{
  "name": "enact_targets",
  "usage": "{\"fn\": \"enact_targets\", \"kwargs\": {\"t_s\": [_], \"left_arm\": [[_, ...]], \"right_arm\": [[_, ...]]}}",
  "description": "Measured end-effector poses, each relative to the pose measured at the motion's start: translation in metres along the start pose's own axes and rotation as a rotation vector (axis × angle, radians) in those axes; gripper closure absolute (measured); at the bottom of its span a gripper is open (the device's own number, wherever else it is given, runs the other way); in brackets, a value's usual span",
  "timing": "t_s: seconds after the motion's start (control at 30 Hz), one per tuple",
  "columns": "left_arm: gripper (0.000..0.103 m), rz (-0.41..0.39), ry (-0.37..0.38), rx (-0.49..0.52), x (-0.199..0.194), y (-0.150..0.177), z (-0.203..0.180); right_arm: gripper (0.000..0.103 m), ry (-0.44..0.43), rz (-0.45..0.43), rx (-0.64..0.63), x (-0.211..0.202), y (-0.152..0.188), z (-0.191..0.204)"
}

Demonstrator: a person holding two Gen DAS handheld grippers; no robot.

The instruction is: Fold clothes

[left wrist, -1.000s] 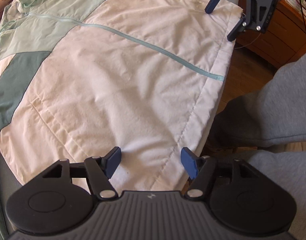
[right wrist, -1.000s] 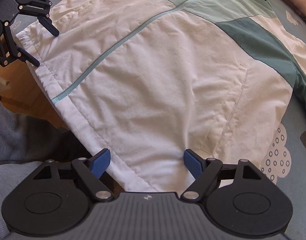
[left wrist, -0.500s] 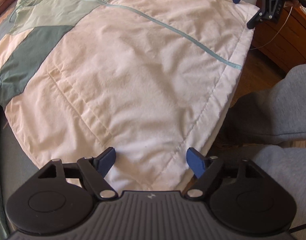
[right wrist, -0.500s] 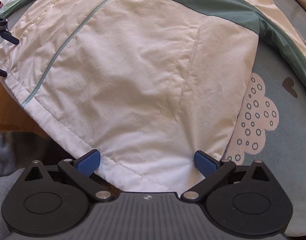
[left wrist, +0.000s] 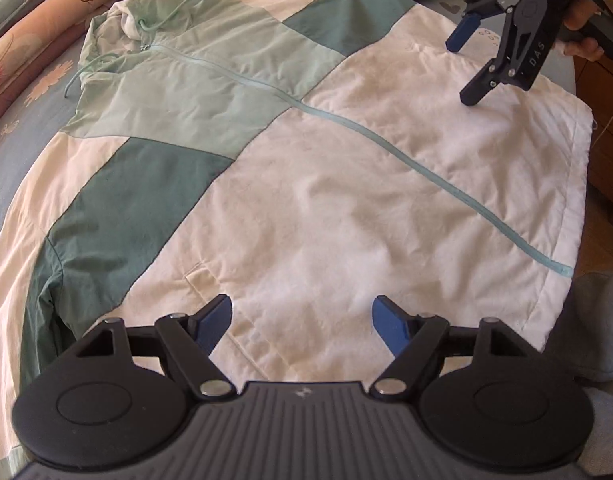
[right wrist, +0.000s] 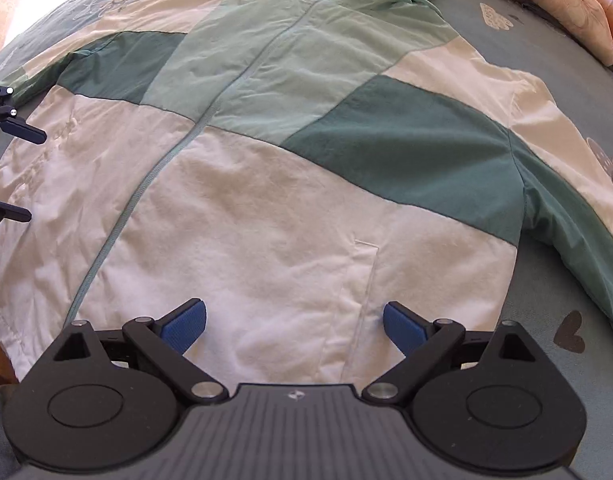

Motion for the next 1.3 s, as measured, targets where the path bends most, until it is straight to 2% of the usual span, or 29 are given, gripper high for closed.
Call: {"fn": "enact_targets", "kwargs": {"t_s": [0.03,0.07,0.13,0.23,0.33,0.4,0.53,0.67,0.73,0.8,0.9,1.03,1.17,1.3], "left_arm": [[0.022,0.043,0.022,-0.013,0.006,0.007,0.002],[0.015,0.055,0.037,-0.037,0.006,0.013,0.003],[0.010,0.083,0.053,-0.087,0.007,0.026,0.005],[0.010,0.085,0.050,-0.116,0.003,0.035,0.006],[0.010,0.115,0.049,-0.144,0.000,0.035,0.007],[0.015,0.111,0.060,-0.164,-0.007,0.029,0.010],[0.014,-0.028,0.072,-0.220,-0.027,-0.006,0.027],[0.014,-0.175,0.047,-0.321,-0.019,-0.058,0.067],[0.014,-0.215,0.032,-0.389,-0.008,-0.074,0.091],[0.014,-0.207,0.008,-0.436,0.010,-0.081,0.108],[0.014,-0.161,-0.018,-0.482,0.026,-0.073,0.124],[0.014,-0.100,-0.030,-0.579,0.032,-0.036,0.132],[0.014,-0.076,-0.044,-0.578,0.022,-0.012,0.123],[0.013,-0.051,-0.046,-0.596,0.015,0.001,0.115]], "right_arm": [[0.000,0.000,0.002,0.038,0.002,0.007,-0.007],[0.000,-0.001,0.004,0.077,0.005,0.013,-0.013],[0.000,-0.009,0.005,0.127,0.003,0.025,-0.021],[0.000,-0.010,0.008,0.137,0.001,0.032,-0.022],[0.000,0.019,0.057,0.132,0.001,0.028,-0.019],[0.000,0.033,0.064,0.162,-0.004,0.021,-0.020],[0.000,0.042,-0.061,0.189,-0.016,-0.015,-0.027],[0.000,0.055,-0.182,0.172,0.001,-0.069,-0.029],[0.000,0.060,-0.196,0.170,0.017,-0.088,-0.033],[0.000,0.066,-0.173,0.179,0.030,-0.092,-0.038],[0.000,0.064,-0.153,0.187,0.032,-0.076,-0.043],[0.000,0.069,-0.134,0.182,0.032,-0.054,-0.047],[0.000,0.081,-0.124,0.182,0.030,-0.038,-0.046],[0.000,0.107,-0.124,0.173,0.030,-0.038,-0.042]]}}
Point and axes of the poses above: each gripper's, at about its wrist camera, not at the fingertips, and x roughly the way its jaws point, z to its left, y to its underside, the point moved 3 cm from there along x, roughly the way its jaws point
